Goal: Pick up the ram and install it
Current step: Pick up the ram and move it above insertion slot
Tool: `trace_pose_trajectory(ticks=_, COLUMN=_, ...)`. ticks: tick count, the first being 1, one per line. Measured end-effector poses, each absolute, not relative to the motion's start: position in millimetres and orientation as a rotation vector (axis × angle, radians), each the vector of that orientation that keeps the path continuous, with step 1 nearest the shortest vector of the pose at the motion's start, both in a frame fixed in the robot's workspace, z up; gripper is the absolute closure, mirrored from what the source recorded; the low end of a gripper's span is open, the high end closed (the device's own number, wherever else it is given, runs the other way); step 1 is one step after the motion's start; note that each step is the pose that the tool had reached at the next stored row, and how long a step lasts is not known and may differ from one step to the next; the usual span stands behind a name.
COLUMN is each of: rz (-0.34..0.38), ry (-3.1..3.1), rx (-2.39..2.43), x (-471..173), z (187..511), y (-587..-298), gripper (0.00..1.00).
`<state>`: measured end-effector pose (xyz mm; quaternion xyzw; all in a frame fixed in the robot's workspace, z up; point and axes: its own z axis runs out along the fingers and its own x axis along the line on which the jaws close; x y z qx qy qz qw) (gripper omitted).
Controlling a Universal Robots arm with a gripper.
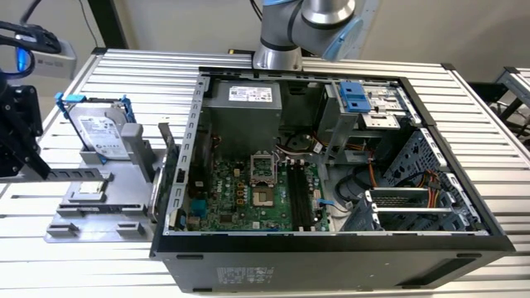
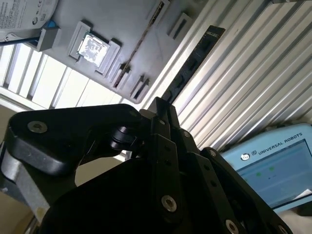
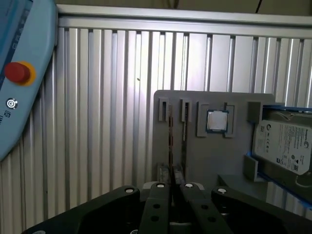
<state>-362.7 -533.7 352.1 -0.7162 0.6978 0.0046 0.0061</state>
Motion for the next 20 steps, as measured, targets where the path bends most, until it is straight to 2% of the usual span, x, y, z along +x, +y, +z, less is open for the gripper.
trace_pose_trajectory(ticks=20, rz=0.014, ry=2.184, rx=-2.241, x=-362.7, z=361.7, y=-533.7, gripper=1.00)
